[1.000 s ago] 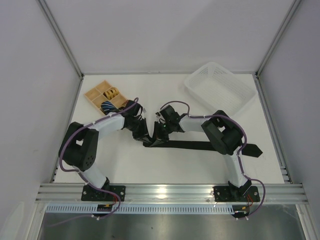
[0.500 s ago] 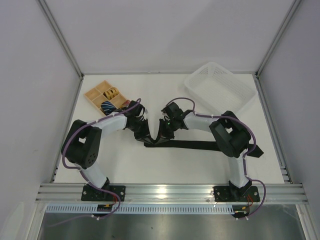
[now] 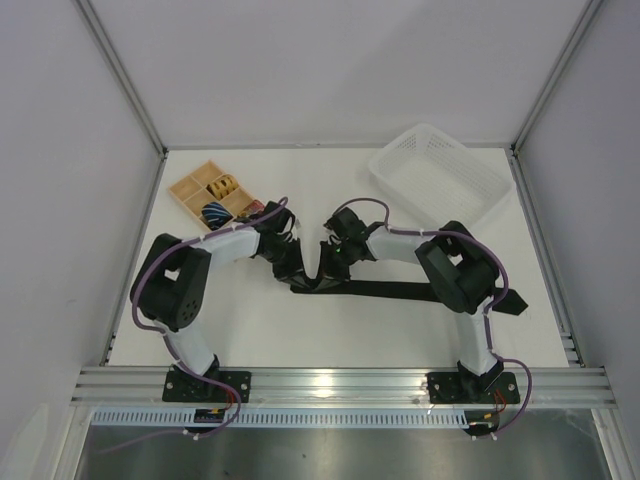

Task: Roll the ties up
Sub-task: Roll the tie

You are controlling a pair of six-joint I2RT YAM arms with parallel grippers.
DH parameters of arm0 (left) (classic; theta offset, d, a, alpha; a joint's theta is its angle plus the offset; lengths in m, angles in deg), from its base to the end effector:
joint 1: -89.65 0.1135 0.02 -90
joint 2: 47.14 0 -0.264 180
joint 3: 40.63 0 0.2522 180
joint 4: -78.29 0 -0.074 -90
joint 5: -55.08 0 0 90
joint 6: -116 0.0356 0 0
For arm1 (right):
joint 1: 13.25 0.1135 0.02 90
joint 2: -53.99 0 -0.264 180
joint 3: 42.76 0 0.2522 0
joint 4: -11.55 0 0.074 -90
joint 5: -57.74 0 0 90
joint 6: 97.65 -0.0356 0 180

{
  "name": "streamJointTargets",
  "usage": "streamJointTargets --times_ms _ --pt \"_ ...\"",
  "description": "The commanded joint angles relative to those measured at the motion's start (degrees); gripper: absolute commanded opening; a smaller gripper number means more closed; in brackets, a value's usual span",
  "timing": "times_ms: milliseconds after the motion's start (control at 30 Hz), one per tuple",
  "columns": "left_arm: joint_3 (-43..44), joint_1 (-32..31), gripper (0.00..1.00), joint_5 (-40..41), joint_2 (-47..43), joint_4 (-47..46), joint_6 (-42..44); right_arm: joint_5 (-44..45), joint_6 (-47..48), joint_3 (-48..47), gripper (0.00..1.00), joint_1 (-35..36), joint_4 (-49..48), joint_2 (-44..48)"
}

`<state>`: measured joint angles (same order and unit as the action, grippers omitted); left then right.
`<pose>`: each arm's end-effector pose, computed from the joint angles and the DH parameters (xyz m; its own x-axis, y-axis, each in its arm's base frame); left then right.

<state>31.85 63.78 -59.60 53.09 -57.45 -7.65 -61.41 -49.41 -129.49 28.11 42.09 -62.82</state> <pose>0.2841 -0.1543 0.1547 -0.9964 -0.0764 -0.0370 -0.0476 0.8637 -0.5017 0.2954 0.2832 0.1311 -0.9917 -0.0981 -0.0833 -0.1287 0.7547 0.6434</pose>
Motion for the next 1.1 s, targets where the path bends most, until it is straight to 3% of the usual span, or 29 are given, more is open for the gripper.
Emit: streamJointTargets --times_ms 0,300,500,600,1067 --pt "2.36 -1.03 0.06 -1.5 1.37 -2.2 -1.24 0.67 0.36 -0.42 0.0 -0.76 -0.34 1.5" --pt "1.84 -1.29 0.12 -1.77 2.61 -4.66 -1.86 0.49 0.27 -0.68 0.0 -1.99 1.51 2.55" --pt "1.14 -1.29 0.24 -1.07 3.75 -5.54 -1.16 -0.73 0.18 -1.65 0.0 -3.83 2.56 4.05" --pt "0.26 -1.29 0.38 -0.71 3.05 -6.07 -0.98 -1.35 0.8 -2.88 0.0 -5.5 3.61 4.67" --pt "-2.2 -1.29 0.56 -0.89 -0.2 -9.23 -0.72 -24.89 1.42 -11.66 0.0 -8.32 2.38 -6.31"
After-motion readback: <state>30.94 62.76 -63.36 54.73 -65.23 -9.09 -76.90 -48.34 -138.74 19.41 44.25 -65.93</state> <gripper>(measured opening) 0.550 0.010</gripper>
